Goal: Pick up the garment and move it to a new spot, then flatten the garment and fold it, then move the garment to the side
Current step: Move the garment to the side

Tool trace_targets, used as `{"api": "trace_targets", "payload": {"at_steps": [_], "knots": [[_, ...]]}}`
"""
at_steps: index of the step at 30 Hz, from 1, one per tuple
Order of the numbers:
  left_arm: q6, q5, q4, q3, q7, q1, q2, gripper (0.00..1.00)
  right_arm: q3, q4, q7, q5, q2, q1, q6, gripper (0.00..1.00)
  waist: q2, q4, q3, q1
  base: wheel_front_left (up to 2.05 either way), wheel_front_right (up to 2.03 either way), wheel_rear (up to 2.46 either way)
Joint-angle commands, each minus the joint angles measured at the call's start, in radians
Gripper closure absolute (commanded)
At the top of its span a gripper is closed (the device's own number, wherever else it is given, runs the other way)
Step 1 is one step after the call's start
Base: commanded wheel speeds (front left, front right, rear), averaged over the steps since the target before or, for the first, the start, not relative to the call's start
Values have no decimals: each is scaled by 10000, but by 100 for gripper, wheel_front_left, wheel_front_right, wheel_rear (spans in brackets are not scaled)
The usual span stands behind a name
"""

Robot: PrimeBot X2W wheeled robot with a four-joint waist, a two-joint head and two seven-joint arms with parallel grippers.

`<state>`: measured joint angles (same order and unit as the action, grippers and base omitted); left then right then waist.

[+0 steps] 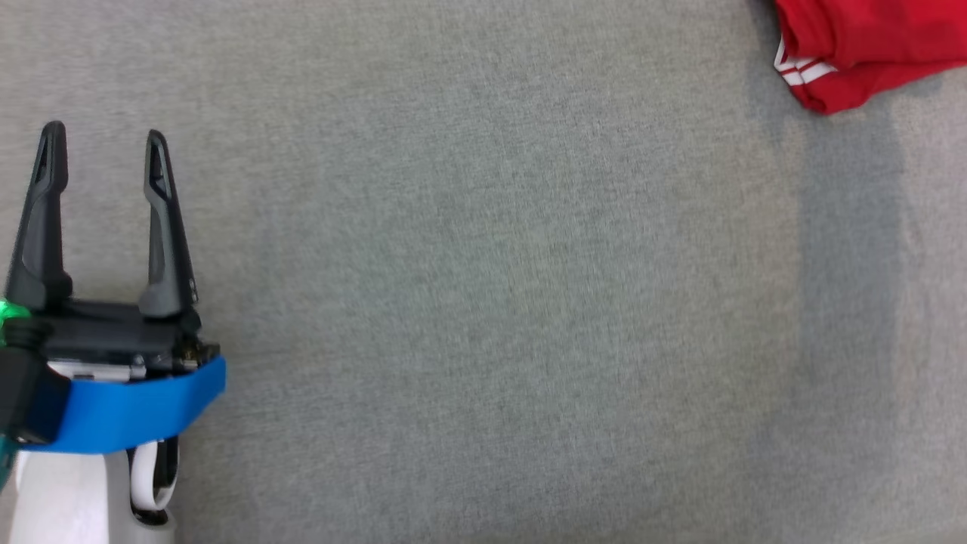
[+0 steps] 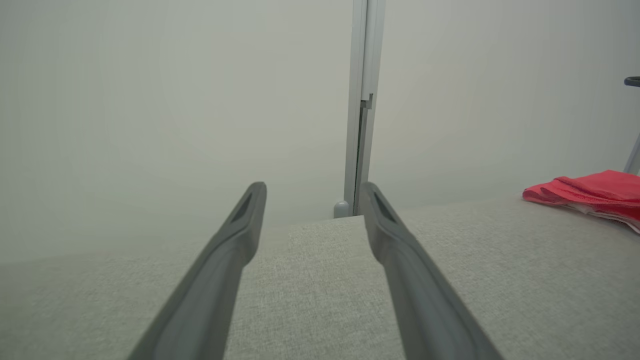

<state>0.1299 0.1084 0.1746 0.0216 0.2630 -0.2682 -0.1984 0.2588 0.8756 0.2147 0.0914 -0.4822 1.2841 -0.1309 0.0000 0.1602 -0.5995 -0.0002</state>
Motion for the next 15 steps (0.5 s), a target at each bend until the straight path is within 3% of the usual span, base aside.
{"api": "trace_targets", "payload": {"at_steps": [1, 10, 15], "knots": [[14, 36, -129, 110, 24, 224, 93, 0, -2, -85, 180, 83, 233, -350, 2, 0, 0, 41, 345, 2, 0, 0, 0], [14, 45, -924, 472, 25, 1176, 679, 0, -244, -1329, 508, 440, 1709, -2609, 2, 0, 0, -534, 2088, 2, 0, 0, 0], [15, 43, -1328, 625, 24, 1805, 937, 0, 210, -1950, 508, 537, 2498, -4066, 1, 0, 0, -722, 3006, 2, 0, 0, 0]]}}
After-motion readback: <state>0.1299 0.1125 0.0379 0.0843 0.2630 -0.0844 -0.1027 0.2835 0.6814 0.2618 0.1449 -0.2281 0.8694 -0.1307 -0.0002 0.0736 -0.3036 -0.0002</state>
